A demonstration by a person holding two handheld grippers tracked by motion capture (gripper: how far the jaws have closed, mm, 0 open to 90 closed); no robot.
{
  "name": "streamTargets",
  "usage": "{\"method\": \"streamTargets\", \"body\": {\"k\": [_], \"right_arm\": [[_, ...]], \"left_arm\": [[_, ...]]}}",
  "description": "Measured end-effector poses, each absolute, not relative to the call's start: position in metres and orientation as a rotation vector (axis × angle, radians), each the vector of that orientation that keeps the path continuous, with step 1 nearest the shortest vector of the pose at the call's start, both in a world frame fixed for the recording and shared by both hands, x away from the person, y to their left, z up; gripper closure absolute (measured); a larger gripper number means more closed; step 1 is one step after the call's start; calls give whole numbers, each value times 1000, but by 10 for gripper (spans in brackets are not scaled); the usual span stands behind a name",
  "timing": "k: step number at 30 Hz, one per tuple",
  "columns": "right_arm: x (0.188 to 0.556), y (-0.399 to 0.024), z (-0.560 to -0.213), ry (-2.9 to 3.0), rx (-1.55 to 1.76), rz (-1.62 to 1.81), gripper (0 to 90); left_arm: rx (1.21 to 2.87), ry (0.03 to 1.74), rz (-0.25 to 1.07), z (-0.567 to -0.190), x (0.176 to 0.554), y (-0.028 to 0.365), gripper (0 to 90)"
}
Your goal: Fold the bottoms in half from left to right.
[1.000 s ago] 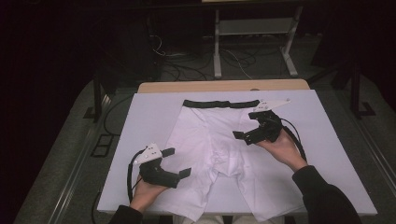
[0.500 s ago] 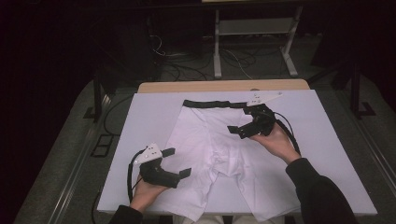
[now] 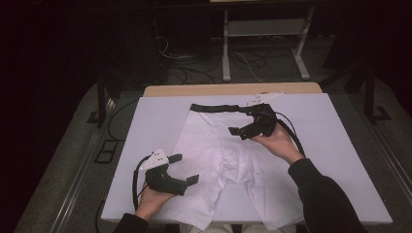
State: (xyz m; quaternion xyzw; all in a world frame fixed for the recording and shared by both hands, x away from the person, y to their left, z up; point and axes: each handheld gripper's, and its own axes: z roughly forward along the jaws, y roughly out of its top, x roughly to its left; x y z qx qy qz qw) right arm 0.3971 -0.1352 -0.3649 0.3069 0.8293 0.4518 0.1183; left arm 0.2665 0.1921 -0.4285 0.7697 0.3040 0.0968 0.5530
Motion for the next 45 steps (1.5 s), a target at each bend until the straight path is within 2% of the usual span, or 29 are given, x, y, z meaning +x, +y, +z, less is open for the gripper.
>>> {"method": "streamTargets", "body": {"k": [45], "right_arm": [[445,-71,-357,2431,869,1319,0]], "left_arm": [[1812,711,218,-428,266,192,0]]}}
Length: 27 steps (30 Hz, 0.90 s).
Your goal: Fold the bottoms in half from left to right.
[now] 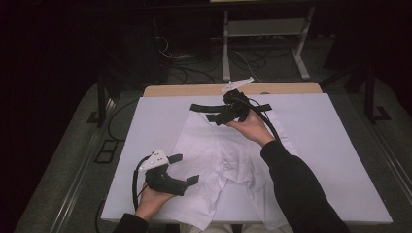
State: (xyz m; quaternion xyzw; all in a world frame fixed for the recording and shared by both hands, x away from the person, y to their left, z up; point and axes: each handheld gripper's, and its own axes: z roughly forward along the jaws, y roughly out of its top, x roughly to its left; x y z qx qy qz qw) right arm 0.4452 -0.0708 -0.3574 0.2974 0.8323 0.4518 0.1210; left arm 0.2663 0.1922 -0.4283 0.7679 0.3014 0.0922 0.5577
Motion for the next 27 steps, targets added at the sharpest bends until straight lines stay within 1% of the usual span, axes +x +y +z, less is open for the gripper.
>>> {"method": "streamTargets", "body": {"k": [13,27], "right_arm": [[461,-54,-356,2433,869,1313,0],[475,-26,-359,2454,848,1309,0]], "left_arm": [[1809,708,212,-428,266,192,0],[1801,709,207,-428,266,192,0]]}}
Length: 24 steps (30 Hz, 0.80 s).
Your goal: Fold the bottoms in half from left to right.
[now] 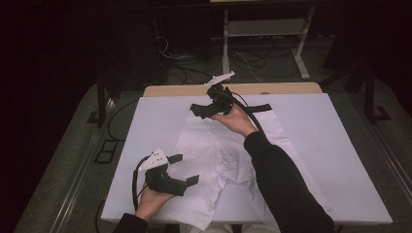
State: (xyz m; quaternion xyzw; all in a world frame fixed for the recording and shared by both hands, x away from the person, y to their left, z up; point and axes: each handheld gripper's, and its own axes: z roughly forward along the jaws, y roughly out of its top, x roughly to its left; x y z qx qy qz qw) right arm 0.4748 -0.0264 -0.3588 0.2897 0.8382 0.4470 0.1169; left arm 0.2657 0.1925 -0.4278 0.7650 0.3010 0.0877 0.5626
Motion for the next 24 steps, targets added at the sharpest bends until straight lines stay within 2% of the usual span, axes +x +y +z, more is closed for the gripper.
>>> {"method": "streamTargets", "body": {"k": [24], "right_arm": [[499,8,-372,2477,844,1287,0]], "left_arm": [[1788,711,199,-428,266,193,0]]}}
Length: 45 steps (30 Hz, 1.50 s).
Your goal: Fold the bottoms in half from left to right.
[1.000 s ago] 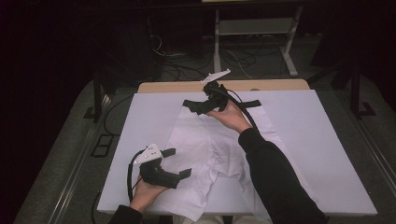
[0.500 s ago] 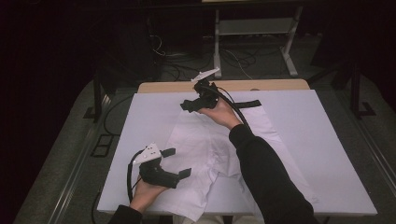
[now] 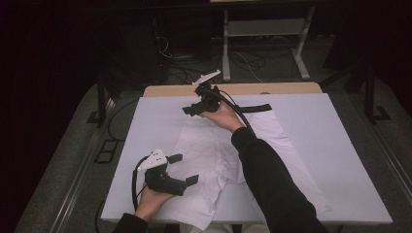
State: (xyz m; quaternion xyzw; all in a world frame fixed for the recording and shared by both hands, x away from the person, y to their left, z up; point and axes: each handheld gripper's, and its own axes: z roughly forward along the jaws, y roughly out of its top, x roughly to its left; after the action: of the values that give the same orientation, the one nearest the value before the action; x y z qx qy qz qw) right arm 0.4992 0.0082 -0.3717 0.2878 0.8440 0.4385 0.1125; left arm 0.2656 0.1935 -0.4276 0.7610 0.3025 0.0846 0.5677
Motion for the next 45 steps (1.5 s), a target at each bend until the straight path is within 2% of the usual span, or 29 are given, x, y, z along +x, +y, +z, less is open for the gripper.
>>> {"method": "streamTargets", "body": {"k": [19,38,45], "right_arm": [[524,27,-393,2489,884,1272,0],[544,37,-433,2483,979,1181,0],[547,37,-441,2469,1022,1163,157]], "left_arm": [[1783,708,196,-427,266,194,0],[1769,712,191,-427,266,196,0],[1769,714,190,-427,266,196,0]]}}
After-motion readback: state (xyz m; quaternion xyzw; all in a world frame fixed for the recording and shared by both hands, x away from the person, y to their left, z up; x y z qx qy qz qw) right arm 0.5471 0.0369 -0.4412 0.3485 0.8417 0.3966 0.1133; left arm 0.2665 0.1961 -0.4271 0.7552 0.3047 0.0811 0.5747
